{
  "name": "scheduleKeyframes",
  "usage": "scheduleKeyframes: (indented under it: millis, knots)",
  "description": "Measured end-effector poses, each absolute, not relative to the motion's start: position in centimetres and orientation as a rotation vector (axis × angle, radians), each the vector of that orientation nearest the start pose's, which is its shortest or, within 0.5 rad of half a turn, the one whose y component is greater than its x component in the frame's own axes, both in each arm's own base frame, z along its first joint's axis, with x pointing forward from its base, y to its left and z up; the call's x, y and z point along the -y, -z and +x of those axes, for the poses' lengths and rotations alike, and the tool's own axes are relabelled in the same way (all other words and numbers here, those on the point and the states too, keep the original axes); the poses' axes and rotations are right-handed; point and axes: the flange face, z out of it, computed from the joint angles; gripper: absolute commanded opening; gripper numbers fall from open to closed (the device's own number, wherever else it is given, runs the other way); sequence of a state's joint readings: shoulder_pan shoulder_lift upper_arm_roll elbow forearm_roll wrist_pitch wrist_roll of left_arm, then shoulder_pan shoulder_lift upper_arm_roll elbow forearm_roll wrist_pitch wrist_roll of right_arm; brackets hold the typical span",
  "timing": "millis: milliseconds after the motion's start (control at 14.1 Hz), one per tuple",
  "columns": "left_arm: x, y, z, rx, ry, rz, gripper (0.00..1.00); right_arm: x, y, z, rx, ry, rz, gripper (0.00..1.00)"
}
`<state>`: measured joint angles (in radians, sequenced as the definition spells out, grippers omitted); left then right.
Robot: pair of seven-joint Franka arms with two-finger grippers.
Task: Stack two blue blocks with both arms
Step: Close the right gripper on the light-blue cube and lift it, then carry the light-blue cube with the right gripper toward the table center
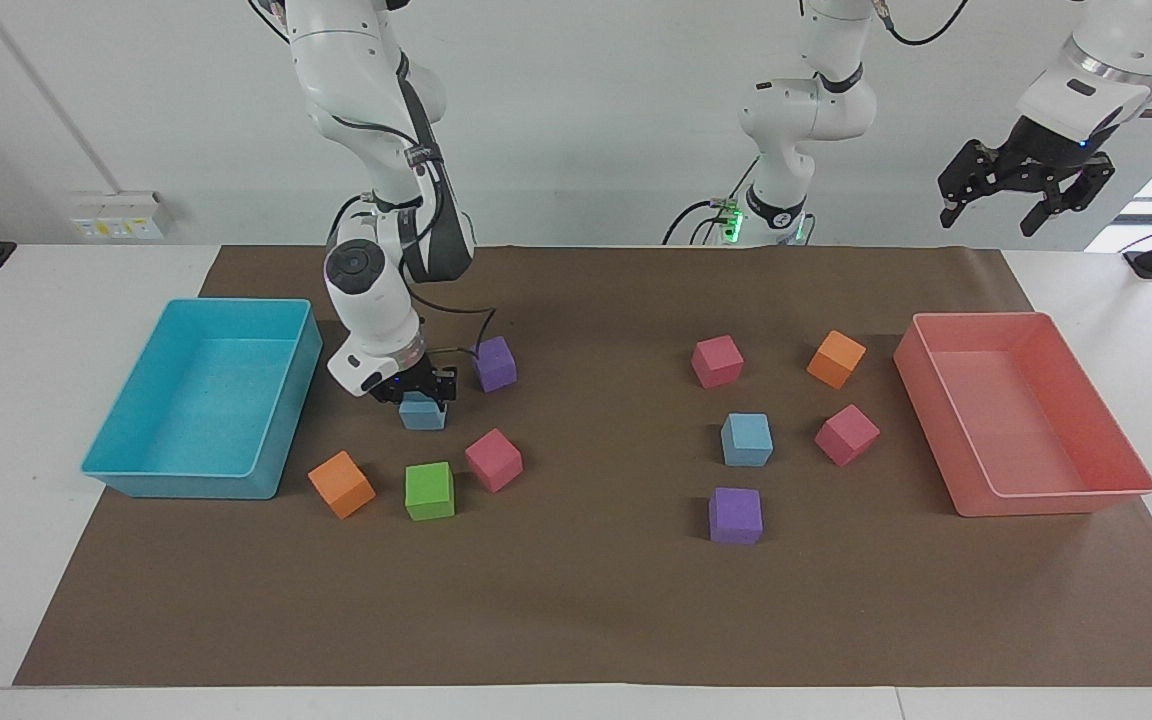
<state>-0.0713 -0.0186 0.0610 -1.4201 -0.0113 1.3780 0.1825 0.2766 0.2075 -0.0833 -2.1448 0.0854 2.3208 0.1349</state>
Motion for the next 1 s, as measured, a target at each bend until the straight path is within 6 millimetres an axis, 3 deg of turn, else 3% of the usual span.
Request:
scheduleKeyframes:
  millis: [284,498,853,995]
  knots:
    - [0.6,-68.8,52.7,-0.307,-0.035,-3.141,1.0,-11.3,-32.1,55.9,0.006,-0.048,-3.097,0.0]
    - [0.6,-68.8,52.7,-0.307,-0.035,-3.141,1.0,-11.6,-36.5,56.7,0.016,-0.041,-3.087,0.0]
    - [0.6,-68.8,52.7,-0.307,-0.035,-3.141,1.0,-11.7,-44.0,55.9,0.038,-0.112,-3.077,0.0]
    - [0.6,-68.8,52.7,-0.308,-0.035,-3.141,1.0,-11.9,-45.2,56.0,0.046,-0.112,-3.076,0.0]
